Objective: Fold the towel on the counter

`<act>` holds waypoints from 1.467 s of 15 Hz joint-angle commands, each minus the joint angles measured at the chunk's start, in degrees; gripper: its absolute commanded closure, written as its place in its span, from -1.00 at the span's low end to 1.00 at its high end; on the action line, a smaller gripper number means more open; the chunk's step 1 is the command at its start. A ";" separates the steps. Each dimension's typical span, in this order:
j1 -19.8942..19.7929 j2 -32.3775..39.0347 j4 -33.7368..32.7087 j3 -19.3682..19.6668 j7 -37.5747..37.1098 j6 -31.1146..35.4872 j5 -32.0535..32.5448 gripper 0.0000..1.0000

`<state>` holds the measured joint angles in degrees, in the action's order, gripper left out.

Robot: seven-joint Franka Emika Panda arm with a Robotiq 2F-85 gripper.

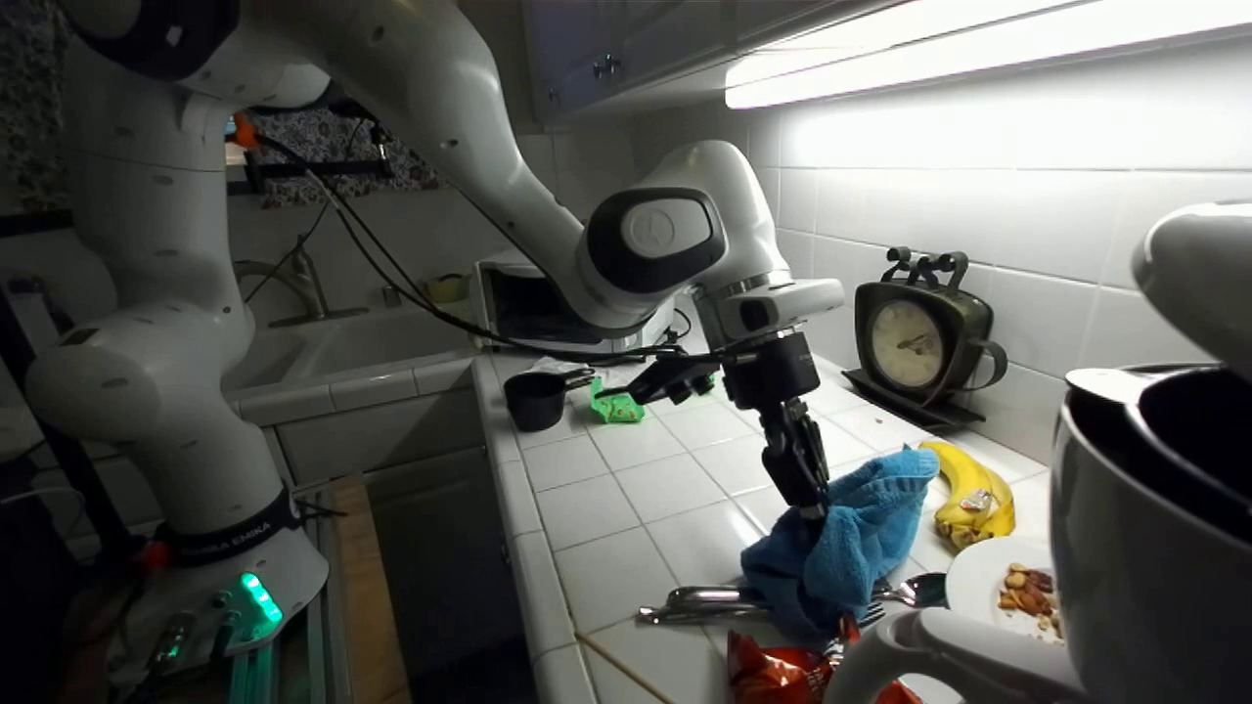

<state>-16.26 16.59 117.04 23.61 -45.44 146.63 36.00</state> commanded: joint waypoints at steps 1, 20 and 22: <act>0.48 3.33 -2.65 0.10 1.61 -0.38 -3.27 0.90; 8.45 4.37 -4.56 -2.75 6.00 -6.19 -8.90 0.89; 9.21 3.72 -4.35 -3.25 6.75 -7.64 -8.75 0.89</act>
<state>-8.00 21.27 112.83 21.18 -41.38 141.96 29.13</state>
